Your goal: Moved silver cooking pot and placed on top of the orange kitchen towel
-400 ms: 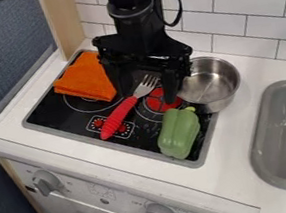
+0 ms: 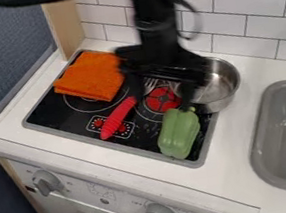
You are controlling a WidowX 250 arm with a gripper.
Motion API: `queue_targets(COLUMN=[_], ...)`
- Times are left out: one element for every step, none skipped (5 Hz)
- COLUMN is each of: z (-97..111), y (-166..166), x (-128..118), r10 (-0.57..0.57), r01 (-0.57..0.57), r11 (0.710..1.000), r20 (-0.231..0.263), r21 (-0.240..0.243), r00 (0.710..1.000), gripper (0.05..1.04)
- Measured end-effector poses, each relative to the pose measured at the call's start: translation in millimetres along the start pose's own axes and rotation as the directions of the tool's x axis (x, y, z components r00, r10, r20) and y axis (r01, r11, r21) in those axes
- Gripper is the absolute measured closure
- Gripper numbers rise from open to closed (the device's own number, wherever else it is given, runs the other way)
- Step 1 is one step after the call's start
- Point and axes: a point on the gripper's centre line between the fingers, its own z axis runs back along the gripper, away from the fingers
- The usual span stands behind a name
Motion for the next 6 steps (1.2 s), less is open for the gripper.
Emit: queue_targets(z=[-17.1,-37.6,-49.2,-57.3,-60.3,-65.5], y=[-15.4,-38.6,-47.4,-53.8,-58.9,-59.4], x=[19.2,37.2,57.9,75.0,82.1,82.2], r10=[0.012,-0.012,-0.027,-0.048,-0.071,-0.063], r01=[-0.012,0.012,0.027,0.048,0.070,0.063], r11=[1.000,0.999,0.999,0.999,0.997,0.998], r20=[-0.005,-0.003,0.007,0.015,0.015,0.013], r21=[-0.024,-0.031,-0.026,-0.007,0.009,0.007], r00=[1.000,1.000,1.000,0.999,0.997,0.998], gripper=[0.082,0.082,0.083,0.083,0.106,0.219])
